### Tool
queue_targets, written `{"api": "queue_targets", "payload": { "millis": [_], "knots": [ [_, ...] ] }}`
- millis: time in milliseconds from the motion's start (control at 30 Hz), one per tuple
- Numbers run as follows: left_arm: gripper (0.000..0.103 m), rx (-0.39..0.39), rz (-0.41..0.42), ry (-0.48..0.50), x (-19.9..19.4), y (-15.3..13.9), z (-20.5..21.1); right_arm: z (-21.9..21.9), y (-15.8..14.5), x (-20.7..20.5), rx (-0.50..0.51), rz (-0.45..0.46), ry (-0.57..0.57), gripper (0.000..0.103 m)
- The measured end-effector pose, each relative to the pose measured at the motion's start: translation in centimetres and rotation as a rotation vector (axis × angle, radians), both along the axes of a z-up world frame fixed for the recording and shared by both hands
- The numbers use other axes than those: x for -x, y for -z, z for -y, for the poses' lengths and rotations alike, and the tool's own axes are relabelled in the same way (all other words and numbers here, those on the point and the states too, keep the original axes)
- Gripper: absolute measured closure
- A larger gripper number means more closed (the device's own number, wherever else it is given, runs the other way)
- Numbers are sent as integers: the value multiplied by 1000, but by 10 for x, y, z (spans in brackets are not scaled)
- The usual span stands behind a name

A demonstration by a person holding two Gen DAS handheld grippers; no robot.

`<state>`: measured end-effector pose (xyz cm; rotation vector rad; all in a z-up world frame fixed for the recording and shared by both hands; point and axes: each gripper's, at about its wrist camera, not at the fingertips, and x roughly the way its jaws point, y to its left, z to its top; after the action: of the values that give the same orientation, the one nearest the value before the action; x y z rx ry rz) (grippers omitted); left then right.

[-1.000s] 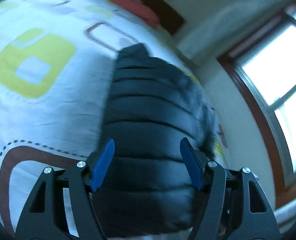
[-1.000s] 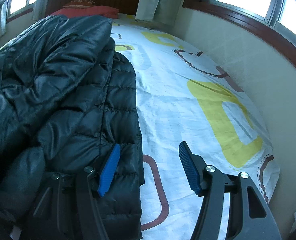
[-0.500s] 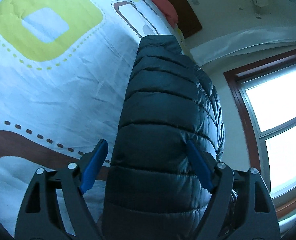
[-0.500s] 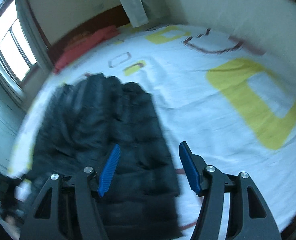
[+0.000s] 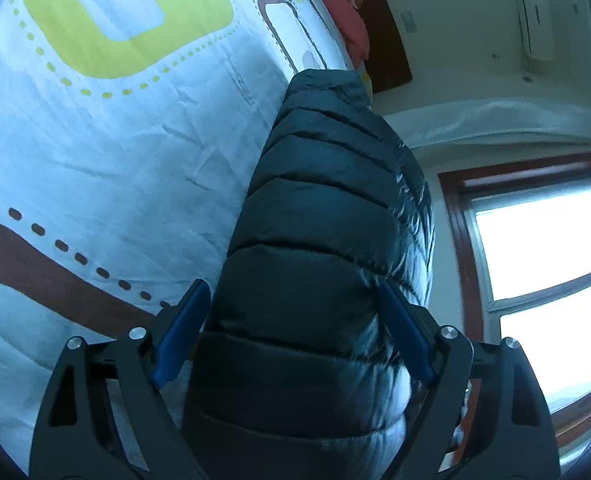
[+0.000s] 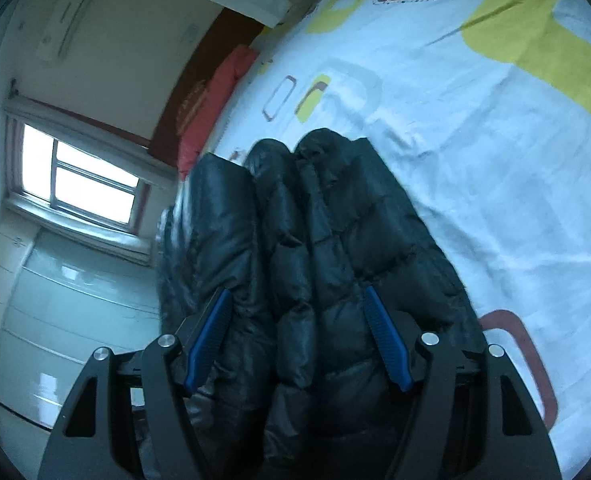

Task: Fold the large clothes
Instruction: 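Close both grippers on the strip's end and lift it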

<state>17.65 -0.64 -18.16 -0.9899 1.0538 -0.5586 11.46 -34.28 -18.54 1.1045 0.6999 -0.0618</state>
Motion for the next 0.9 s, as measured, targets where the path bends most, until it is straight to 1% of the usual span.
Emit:
{"api": "queue_targets", "payload": {
  "millis": [67, 100, 133, 233, 267, 300, 333, 367, 400, 500, 533, 600, 667, 700, 767, 833, 867, 900],
  "knots": [
    [18, 0, -4, 1, -3, -1, 5, 0, 1, -6, -31, 17, -22, 32],
    [18, -7, 0, 0, -3, -2, 7, -2, 1, -11, -35, 27, -33, 30],
    [17, -27, 9, 5, -4, -4, 11, -2, 1, -16, -31, 26, -45, 29],
    [15, -82, 36, 25, -4, -10, 19, -12, -1, -30, 43, -13, -95, 27],
    [15, -88, 37, 27, -4, -12, 21, -16, -5, -33, 93, -22, -110, 32],
    [15, -91, 35, 27, -5, -13, 21, -18, -8, -32, 127, -33, -117, 63],
    [15, -91, 36, 30, -5, -14, 22, -18, -12, -31, 138, -18, -131, 74],
    [15, -94, 36, 32, -5, -16, 23, -16, -17, -29, 130, 1, -124, 81],
    [15, -95, 38, 31, -5, -18, 23, -12, -24, -25, 134, 16, -113, 85],
    [15, -85, 71, 42, 2, -28, 26, -2, -41, -4, 209, 28, -70, 88],
    [15, -80, 87, 49, 5, -30, 27, 3, -41, 0, 213, 26, -58, 88],
    [15, -81, 96, 56, 10, -31, 32, 18, -27, 9, 210, -5, -28, 88],
    [15, -95, 79, 84, 11, -24, 44, 29, -4, 16, 161, -32, -11, 88],
    [15, -114, 68, 102, 10, -20, 51, 34, 11, 20, 128, -20, -8, 87],
    [14, -165, 66, 108, 12, -10, 63, 37, 25, 23, 93, 2, -8, 86],
    [14, -195, 58, 99, 13, -2, 65, 40, 29, 23, 47, 13, -27, 86],
    [14, -194, 54, 97, 12, 0, 64, 41, 27, 23, 18, 12, -33, 84],
    [14, -192, 54, 98, 12, -1, 63, 43, 25, 22, 6, 10, -34, 79]
  ]
}}
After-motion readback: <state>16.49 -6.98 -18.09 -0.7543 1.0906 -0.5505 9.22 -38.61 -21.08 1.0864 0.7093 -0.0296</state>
